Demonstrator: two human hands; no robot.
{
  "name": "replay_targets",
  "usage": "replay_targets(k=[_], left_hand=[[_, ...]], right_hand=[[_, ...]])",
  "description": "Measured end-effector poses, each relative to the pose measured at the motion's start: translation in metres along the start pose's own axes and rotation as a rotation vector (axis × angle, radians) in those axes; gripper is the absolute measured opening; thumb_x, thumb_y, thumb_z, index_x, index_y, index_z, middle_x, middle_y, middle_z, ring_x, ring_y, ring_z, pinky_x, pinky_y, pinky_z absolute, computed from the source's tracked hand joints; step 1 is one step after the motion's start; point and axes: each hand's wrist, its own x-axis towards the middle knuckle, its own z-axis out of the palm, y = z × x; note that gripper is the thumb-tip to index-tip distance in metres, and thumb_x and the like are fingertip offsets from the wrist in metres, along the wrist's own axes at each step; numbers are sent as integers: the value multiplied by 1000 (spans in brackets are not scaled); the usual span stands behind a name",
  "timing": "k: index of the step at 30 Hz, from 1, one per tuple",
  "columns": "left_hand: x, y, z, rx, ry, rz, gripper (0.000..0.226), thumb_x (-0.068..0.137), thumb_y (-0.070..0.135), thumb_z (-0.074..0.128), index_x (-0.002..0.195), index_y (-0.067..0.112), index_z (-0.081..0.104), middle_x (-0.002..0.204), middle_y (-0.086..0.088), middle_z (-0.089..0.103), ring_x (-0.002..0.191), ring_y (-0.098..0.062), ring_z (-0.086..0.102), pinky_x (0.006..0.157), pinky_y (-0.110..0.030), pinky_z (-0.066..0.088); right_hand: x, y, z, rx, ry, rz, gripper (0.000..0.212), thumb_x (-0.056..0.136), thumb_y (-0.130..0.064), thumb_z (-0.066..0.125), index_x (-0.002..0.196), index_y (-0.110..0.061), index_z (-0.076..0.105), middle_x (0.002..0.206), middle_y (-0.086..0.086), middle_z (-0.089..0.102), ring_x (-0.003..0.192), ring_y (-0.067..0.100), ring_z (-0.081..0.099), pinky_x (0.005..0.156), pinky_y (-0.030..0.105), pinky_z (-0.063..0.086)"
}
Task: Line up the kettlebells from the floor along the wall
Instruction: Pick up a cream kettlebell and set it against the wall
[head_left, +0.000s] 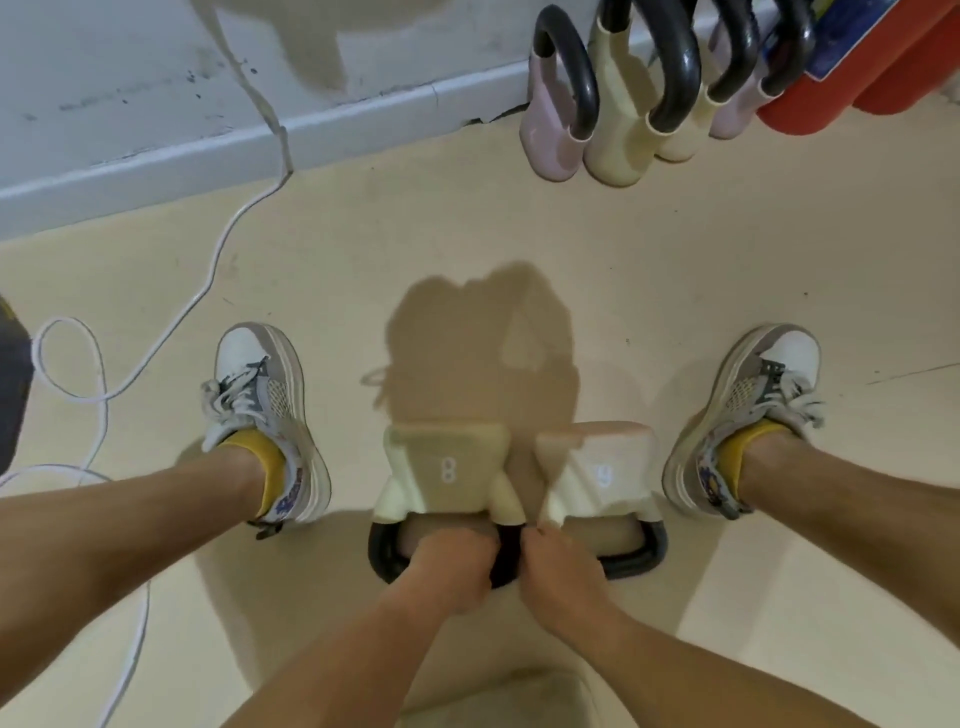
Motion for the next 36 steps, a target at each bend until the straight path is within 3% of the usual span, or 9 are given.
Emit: replay_targets(k=[7, 15, 19, 22, 24, 28, 29, 32, 36], left_hand=[[18, 33, -9, 279, 54, 118, 22, 93, 3, 47, 102, 7, 66, 105, -10, 69, 98, -31, 65, 69, -38, 45], [21, 61, -34, 0, 13, 20, 24, 94, 10, 43, 104, 8, 65, 109, -12, 67, 99, -31, 63, 66, -36, 41], [19, 49, -57, -288, -34, -44, 32, 96, 23, 39, 94, 4, 65, 91, -14, 69, 85, -30, 67, 69, -38, 50], [15, 41, -77, -660, -209, -178, 58, 100, 35, 29, 76, -2, 66, 60, -13, 65, 55, -28, 64, 65, -34, 57], [13, 35, -98, -667, -216, -195, 70, 100, 44, 24, 68, -3, 66, 55, -14, 64, 49, -28, 62, 64, -32, 58], [7, 13, -154, -721, -22, -166, 66, 98, 41, 27, 60, 3, 65, 49, -10, 65, 39, -18, 61, 44, -20, 50], [6, 8, -169, -780, 82, -160, 57, 97, 36, 33, 62, 5, 65, 49, -8, 66, 38, -16, 60, 42, -19, 47], [3, 4, -194, -994, 329, -116, 28, 93, 27, 46, 78, 9, 61, 63, -7, 69, 53, -17, 61, 52, -24, 48], [11, 43, -190, -1282, 206, -8, 37, 95, 44, 47, 111, 13, 60, 101, -7, 69, 89, -21, 64, 81, -34, 54]], right_hand=[[-7, 53, -2, -276, -26, 138, 30, 86, -19, 50, 116, -15, 54, 119, 6, 57, 115, 25, 51, 91, 37, 41], [18, 64, -7, -325, -192, -123, 38, 84, -2, 55, 121, -11, 57, 126, 10, 59, 116, 30, 54, 88, 39, 48], [25, 50, -32, -348, -287, -187, 45, 71, -24, 75, 114, -13, 63, 116, 7, 66, 106, 28, 60, 91, 38, 47], [23, 31, -40, -115, -216, -217, 54, 65, -30, 78, 115, -13, 65, 117, 8, 66, 108, 27, 61, 92, 35, 48], [23, 12, -54, 150, -193, -233, 45, 64, -26, 75, 108, -16, 69, 110, 4, 70, 101, 19, 64, 88, 29, 51], [30, -25, -112, 303, -98, -201, 11, 64, -25, 71, 69, -23, 62, 71, -3, 65, 65, 13, 61, 59, 28, 50], [34, -29, -127, 323, -76, -176, 18, 66, -25, 71, 60, -23, 54, 61, -4, 58, 56, 11, 54, 53, 26, 44], [47, -28, -171, 570, 132, 40, 31, 71, -23, 69, 53, -16, 45, 50, -4, 46, 45, 11, 43, 44, 20, 34], [47, 6, -202, 1304, 434, 466, 20, 81, -10, 57, 63, -7, 50, 50, 9, 45, 35, 19, 42, 37, 23, 36]])
